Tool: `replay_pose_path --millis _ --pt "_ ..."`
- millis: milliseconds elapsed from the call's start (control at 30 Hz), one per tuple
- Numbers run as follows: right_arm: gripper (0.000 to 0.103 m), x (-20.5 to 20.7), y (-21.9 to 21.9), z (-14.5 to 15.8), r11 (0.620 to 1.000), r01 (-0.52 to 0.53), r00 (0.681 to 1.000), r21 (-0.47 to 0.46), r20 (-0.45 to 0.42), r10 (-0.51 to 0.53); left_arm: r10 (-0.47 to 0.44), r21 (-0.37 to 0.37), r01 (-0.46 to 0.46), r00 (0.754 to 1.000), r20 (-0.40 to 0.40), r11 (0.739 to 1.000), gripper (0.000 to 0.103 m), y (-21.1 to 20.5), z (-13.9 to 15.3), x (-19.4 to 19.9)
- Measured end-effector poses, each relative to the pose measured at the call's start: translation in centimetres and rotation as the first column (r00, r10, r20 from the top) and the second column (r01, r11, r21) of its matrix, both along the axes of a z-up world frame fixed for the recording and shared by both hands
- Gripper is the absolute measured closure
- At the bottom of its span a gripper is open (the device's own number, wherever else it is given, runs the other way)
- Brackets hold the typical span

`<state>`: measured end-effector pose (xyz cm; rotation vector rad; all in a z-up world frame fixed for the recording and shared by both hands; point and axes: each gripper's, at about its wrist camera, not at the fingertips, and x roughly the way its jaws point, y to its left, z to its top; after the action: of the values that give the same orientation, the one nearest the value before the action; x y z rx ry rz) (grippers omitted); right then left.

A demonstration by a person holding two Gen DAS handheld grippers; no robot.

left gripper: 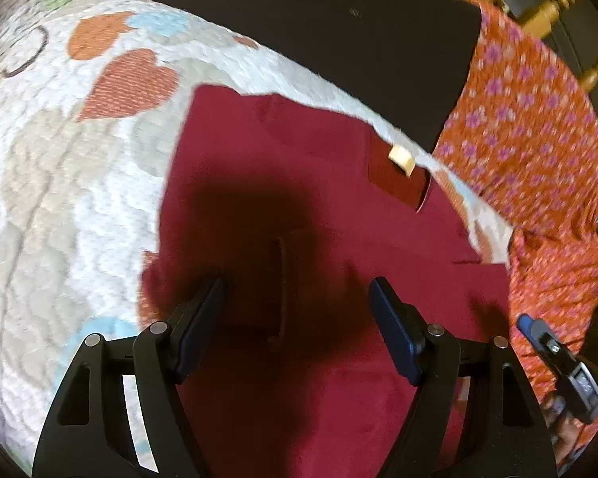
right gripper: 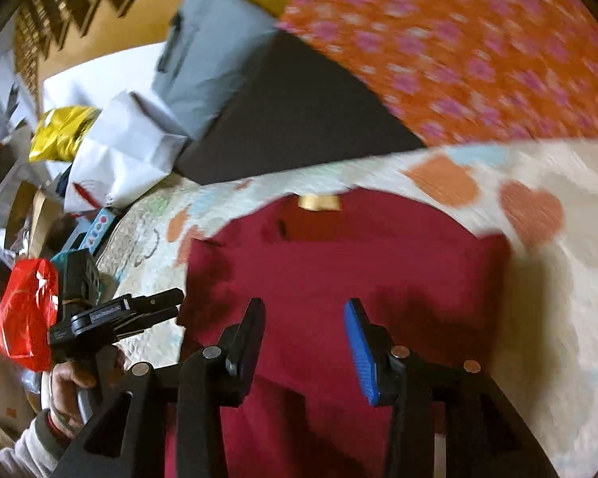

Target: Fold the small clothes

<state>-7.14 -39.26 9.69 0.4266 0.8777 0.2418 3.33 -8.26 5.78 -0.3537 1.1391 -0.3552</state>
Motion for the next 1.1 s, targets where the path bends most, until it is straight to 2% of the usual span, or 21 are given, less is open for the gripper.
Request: replay_pose_path --millis 67,100,167,233,300,400,500,533,600,667,767,967,1033,1100 --pt "0.063 -0.9 -1.1 -0.6 1.000 0.017 1.000 0.008 -0.009 -0.017 -0.017 0.005 0.017 1.000 0.002 1.000 0.041 -0.9 -0.5 0.1" --pt "0.063 -1.2 -1.5 -1.0 1.000 0.025 1.000 0.017 -0.016 -0.024 -0.035 0.009 0.035 0.999 0.004 0.999 0.051 -1.5 -0.6 0.1" --pt "0.063 -1.6 -2.3 -1.8 0.998 0.037 0.999 0.043 -0.030 -0.036 -0.058 0.045 0.057 0.998 0.025 0.997 0.061 -2.4 -0.6 -0.2" --pt "0.063 -2.0 -2.9 -2.4 0.997 0.055 0.998 0.054 -0.044 -0.052 -0.096 0.061 0.094 0.995 0.029 0.994 0.085 -3.1 -0.8 -0.4" --pt "0.063 -2.1 -3.4 -2.9 0.996 0.073 0.996 0.060 -0.057 -0.069 -0.102 0.055 0.099 0.994 0.038 0.993 0.091 -3.3 -0.5 -0.5" --pt "0.063 -2.3 -3.9 -2.9 0.993 0.095 0.994 0.072 -0.052 -0.091 -0.082 -0.004 0.083 0.991 0.101 0.997 0.094 -2.3 1.9 -0.5" --pt "0.063 -2.2 -4.3 -1.8 0.991 0.110 0.994 0.070 -0.019 -0.109 -0.002 -0.024 0.007 0.980 0.198 1.000 0.094 0.4 4.4 -0.3" --pt "0.063 -1.9 -4.2 -1.3 0.992 0.108 0.994 0.065 -0.006 -0.108 0.027 -0.028 -0.021 0.979 0.203 0.999 0.094 1.4 4.5 -0.1" --pt "0.063 -1.2 -3.9 -0.8 0.993 0.108 0.994 0.051 0.007 -0.109 0.039 -0.030 -0.035 0.985 0.170 0.999 0.095 2.2 3.7 0.3" --pt "0.063 -0.2 -3.3 -0.5 0.993 0.114 0.993 0.025 0.020 -0.114 0.042 0.019 -0.045 0.989 0.140 0.999 0.094 2.2 2.2 0.5" --pt "0.063 2.0 -1.4 -0.9 0.993 0.098 0.995 -0.066 0.021 -0.097 0.052 0.074 -0.061 0.991 0.124 0.995 0.094 1.9 0.8 0.9" --pt "0.063 6.6 0.4 -6.2 0.967 0.087 0.988 -0.240 -0.100 -0.113 0.071 0.131 -0.083 0.993 0.096 0.988 0.094 2.0 -1.0 1.0" --pt "0.063 7.2 0.5 -6.5 0.958 0.081 0.992 -0.275 -0.074 -0.105 0.075 0.123 -0.086 0.993 0.090 0.989 0.093 2.3 -1.1 0.9" --pt "0.063 6.9 0.7 -5.7 0.954 0.057 0.991 -0.294 -0.096 -0.089 0.063 0.131 -0.075 0.994 0.095 0.989 0.089 2.3 -0.8 0.7"
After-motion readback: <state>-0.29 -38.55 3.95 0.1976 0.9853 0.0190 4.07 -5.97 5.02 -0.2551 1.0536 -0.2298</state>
